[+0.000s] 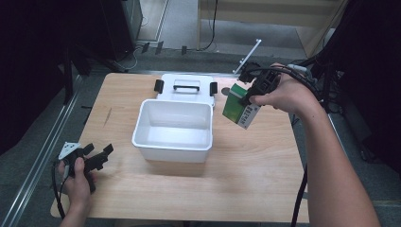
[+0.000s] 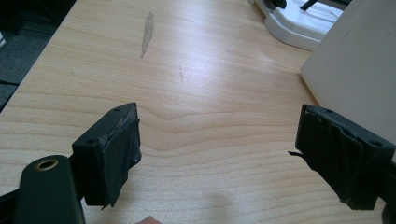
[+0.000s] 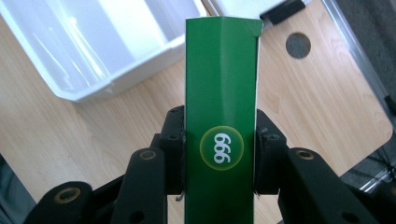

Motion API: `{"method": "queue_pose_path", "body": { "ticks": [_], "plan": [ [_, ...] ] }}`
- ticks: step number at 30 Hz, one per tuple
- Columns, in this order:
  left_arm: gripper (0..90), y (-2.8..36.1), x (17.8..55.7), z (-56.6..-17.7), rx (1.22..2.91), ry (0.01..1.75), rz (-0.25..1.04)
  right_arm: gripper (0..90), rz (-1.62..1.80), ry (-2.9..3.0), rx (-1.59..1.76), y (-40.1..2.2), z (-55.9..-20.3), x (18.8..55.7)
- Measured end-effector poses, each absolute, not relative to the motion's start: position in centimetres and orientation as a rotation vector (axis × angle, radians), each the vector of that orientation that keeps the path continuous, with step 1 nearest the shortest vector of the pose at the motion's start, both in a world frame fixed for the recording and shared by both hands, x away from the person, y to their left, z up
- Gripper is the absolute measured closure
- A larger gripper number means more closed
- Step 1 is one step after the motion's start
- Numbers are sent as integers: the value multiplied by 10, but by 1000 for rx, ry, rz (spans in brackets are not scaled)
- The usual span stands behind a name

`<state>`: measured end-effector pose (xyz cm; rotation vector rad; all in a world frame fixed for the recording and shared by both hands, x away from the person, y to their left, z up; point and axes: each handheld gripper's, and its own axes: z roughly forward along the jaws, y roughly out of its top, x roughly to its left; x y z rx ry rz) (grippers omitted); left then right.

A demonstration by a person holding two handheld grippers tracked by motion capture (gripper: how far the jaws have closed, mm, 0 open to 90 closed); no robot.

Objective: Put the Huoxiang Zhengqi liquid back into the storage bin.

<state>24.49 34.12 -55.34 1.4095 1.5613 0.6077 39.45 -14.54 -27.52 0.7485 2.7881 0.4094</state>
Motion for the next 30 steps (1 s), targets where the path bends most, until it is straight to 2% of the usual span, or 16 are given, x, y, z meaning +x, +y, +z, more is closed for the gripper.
{"method": "queue_pose_path", "body": {
  "ticks": [18,30],
  "plan": [
    [150,341,245,-554,1403,1562,603,645,462,2822,540,-73,-245,379],
    [151,342,245,-554,1401,1562,598,644,492,2864,410,-38,-248,375]
  ]
}}
